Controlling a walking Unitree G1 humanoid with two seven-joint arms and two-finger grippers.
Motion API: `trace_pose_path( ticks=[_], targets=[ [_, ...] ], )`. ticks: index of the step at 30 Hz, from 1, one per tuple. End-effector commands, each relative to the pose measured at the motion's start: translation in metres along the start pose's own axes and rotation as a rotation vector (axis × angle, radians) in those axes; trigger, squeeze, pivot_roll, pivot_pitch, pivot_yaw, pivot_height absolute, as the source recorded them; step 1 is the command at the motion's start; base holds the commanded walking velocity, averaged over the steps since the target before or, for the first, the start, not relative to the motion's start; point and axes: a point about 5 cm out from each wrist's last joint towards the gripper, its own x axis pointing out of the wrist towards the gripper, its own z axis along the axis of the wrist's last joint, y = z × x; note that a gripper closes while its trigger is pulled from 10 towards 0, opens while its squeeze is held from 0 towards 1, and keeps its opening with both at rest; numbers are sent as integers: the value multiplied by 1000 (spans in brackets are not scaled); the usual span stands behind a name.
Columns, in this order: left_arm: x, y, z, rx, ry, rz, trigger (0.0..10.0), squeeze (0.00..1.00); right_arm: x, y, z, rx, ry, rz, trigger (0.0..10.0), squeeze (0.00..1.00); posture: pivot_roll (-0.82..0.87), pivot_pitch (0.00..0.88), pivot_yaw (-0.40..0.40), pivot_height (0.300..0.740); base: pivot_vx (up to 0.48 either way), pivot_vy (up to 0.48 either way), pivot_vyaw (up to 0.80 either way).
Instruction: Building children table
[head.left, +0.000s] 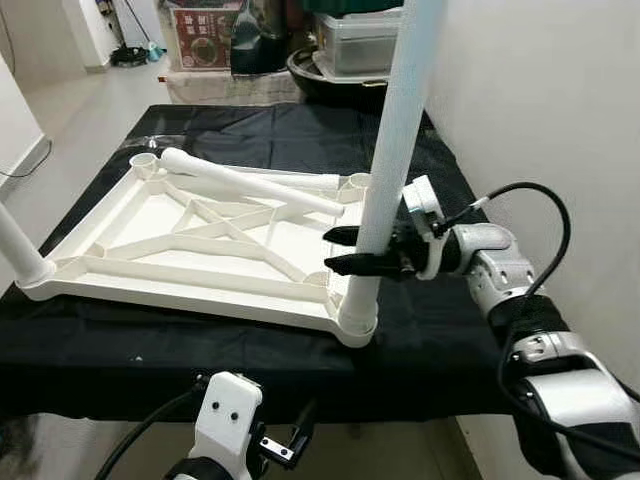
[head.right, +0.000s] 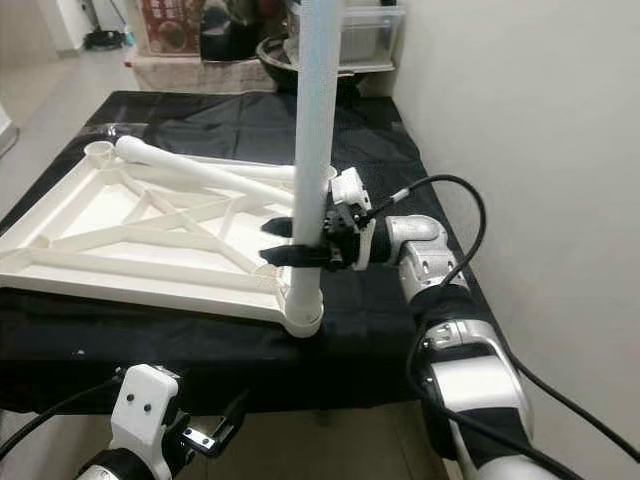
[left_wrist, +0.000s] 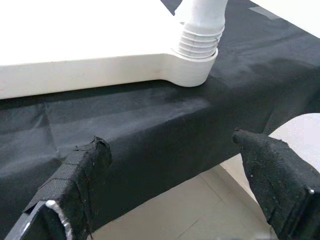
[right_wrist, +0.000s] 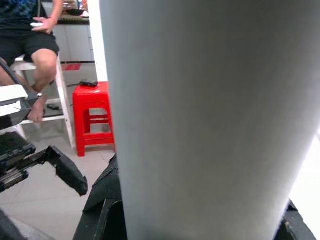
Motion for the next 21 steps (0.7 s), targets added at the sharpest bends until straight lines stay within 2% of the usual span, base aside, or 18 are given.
trace_pose_path(
  ticks=[1, 7, 11, 18, 21],
  targets=[
    [-1, -1, -1, 5, 14, -1, 10000, 0, 13, 10, -35, 122, 89, 30, 10000, 0, 200, 163, -47, 740, 0, 0, 0],
    [2, -2, -1, 4, 9, -2, 10000, 0, 18, 9, -37, 159, 76, 19, 10000, 0, 190, 159, -51, 740, 0, 0, 0],
    [3, -3, 0, 4, 3, -1, 10000, 0, 16, 5, -43, 202, 42, -96, 10000, 0, 191, 158, -59, 740, 0, 0, 0],
    [3, -2, 0, 4, 1, 3, 10000, 0, 15, 5, -48, 210, 47, -163, 10000, 0, 189, 157, -59, 740, 0, 0, 0],
    [4, -1, 0, 7, -2, 3, 10000, 0, 12, 10, -50, 201, 28, -160, 10000, 0, 187, 155, -58, 740, 0, 0, 0]
  ],
)
